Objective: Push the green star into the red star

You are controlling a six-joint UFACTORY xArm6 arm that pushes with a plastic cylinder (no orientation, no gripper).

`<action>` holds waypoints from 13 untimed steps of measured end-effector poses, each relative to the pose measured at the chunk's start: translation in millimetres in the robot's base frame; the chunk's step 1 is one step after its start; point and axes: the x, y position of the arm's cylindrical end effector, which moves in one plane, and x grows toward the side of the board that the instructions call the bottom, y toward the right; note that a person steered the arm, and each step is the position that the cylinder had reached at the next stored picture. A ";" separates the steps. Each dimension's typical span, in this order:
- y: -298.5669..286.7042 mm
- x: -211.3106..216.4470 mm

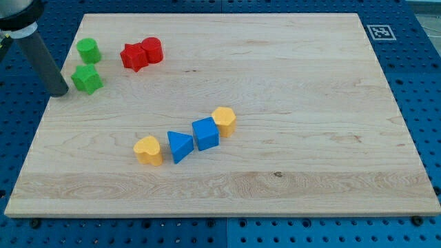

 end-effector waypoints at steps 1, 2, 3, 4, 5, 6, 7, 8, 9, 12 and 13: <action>0.0 6.8; 0.4 4.4; 3.7 2.0; 9.2 -2.1; 13.5 -5.2; 13.9 -5.2; 14.3 -5.2; 19.8 -5.8; 29.9 -13.3; 63.1 -46.0; 68.3 -51.2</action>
